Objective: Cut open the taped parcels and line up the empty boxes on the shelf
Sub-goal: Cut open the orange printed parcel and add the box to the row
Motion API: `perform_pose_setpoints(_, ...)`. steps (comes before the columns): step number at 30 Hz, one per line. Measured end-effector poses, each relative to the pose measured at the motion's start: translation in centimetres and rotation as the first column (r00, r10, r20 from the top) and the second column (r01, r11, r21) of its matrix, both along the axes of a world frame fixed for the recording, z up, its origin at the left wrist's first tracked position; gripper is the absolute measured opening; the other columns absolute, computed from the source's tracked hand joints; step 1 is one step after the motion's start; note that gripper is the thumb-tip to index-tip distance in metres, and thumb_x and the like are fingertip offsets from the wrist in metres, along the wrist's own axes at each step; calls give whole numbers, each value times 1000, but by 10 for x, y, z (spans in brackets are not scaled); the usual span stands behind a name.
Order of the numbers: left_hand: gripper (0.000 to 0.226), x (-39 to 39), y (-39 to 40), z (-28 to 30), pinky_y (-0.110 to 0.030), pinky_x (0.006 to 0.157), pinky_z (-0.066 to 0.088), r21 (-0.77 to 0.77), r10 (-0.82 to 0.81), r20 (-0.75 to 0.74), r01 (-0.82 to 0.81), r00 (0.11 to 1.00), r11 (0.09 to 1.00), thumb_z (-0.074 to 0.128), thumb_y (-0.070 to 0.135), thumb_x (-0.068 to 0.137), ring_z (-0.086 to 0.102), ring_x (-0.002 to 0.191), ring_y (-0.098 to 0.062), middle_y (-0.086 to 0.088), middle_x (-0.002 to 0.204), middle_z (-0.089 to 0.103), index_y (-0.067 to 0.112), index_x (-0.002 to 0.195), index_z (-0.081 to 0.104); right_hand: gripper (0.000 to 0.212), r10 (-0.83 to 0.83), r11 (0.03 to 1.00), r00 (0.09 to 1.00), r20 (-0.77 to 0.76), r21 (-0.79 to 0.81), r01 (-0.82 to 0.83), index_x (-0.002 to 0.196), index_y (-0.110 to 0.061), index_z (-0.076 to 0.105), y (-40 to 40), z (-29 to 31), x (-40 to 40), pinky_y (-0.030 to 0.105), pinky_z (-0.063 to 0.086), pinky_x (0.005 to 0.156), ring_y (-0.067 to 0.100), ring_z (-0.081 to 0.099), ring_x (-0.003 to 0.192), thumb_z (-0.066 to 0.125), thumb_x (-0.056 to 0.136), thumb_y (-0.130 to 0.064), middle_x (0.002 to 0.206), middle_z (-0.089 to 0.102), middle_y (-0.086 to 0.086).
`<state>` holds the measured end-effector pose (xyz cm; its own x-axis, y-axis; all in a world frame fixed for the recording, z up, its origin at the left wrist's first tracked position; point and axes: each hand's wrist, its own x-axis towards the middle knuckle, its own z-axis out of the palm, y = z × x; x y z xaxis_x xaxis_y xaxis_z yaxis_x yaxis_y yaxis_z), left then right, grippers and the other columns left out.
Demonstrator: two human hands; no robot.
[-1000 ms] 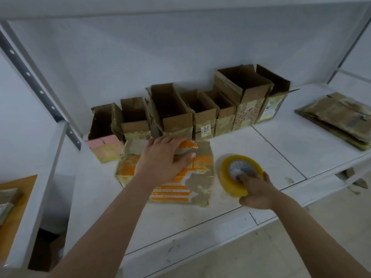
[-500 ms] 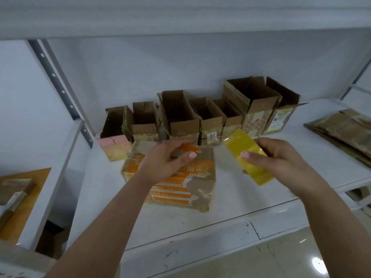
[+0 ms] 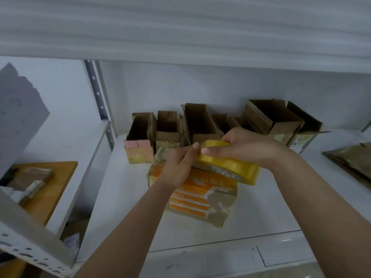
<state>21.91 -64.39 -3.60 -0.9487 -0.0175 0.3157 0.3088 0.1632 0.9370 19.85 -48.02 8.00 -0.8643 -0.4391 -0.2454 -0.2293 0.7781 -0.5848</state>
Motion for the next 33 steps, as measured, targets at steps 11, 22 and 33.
perform_pose_setpoints(11,45,-18,-11,-1,-23,69,57,363,197,205,-261,959,894,38,38,104,71,94,-18,-8,96,75,8,108,72,56,52,953,985,163,-304,1,103,-11,71,7,13,-10,39,59,83,23,74,87,73,64,-50,96,76,9)
perform_pose_setpoints(22,53,-14,-54,0,-41,70,58,-209,352,19,-341,936,917,37,45,102,69,76,-26,-14,81,71,5,89,70,84,-100,983,993,63,-150,109,87,-16,78,-7,-3,-20,39,57,83,21,73,82,62,39,-83,80,76,1)
perform_pose_setpoints(33,42,-8,-66,-22,-33,75,54,-165,461,144,-438,876,884,33,35,105,61,77,-18,-12,87,67,12,93,66,84,18,968,992,121,-252,13,102,-15,75,1,-8,-20,46,51,98,21,72,93,66,48,-78,95,76,3)
